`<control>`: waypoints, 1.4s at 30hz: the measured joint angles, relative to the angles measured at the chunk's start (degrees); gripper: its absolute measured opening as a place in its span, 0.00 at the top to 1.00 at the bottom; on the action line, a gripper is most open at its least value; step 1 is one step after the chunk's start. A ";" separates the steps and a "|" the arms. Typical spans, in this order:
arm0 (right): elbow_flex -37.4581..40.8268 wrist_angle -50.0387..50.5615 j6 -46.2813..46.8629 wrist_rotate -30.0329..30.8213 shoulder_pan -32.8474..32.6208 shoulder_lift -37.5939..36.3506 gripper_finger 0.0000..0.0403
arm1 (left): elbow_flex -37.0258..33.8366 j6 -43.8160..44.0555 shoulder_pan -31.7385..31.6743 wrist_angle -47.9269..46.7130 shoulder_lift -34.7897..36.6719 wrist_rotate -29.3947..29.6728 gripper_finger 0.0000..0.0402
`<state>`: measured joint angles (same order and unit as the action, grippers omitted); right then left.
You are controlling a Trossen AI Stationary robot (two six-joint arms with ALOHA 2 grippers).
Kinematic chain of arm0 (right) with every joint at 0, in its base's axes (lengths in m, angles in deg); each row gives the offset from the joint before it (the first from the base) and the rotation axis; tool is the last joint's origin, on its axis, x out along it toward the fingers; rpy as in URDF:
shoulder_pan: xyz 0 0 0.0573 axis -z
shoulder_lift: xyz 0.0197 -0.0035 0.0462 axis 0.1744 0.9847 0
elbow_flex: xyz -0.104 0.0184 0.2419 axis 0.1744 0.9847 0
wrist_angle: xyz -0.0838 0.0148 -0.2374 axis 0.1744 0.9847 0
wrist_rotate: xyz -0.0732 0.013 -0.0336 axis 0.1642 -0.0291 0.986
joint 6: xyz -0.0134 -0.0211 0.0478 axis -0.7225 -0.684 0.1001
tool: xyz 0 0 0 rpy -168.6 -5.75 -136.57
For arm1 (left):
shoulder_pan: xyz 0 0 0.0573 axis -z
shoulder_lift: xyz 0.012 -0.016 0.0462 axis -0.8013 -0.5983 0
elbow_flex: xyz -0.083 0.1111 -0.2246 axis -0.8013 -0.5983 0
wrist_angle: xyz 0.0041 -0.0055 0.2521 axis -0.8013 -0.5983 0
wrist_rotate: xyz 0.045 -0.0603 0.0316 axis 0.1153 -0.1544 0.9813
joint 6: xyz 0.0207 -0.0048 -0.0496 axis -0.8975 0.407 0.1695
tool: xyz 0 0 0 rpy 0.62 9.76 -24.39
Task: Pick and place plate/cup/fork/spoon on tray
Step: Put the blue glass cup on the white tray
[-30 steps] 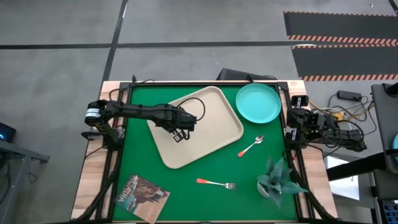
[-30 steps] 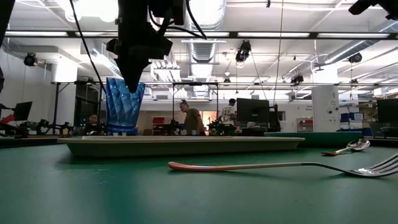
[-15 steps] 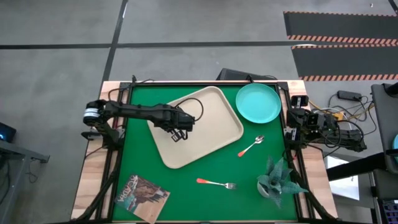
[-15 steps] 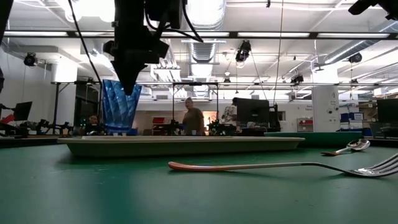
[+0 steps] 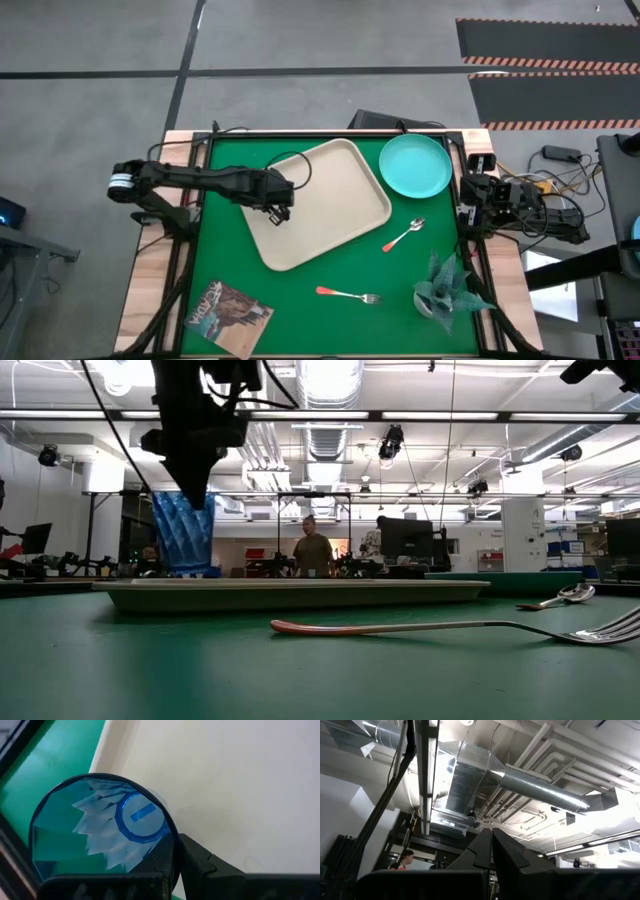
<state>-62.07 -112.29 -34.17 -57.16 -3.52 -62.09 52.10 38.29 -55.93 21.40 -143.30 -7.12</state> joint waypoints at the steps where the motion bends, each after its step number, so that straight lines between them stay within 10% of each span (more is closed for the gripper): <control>1: 0.00 0.00 0.01 0.26 0.00 0.00 0.98 | -0.69 0.38 -0.14 0.30 0.42 0.01 0.99; 42: 0.00 0.96 -1.60 2.72 0.01 0.00 0.98 | -2.19 -9.44 -8.90 3.89 -1.99 -6.51 0.99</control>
<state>-62.07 -111.33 -35.77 -54.43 -3.51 -62.09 49.91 28.85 -64.83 25.29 -145.29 -13.63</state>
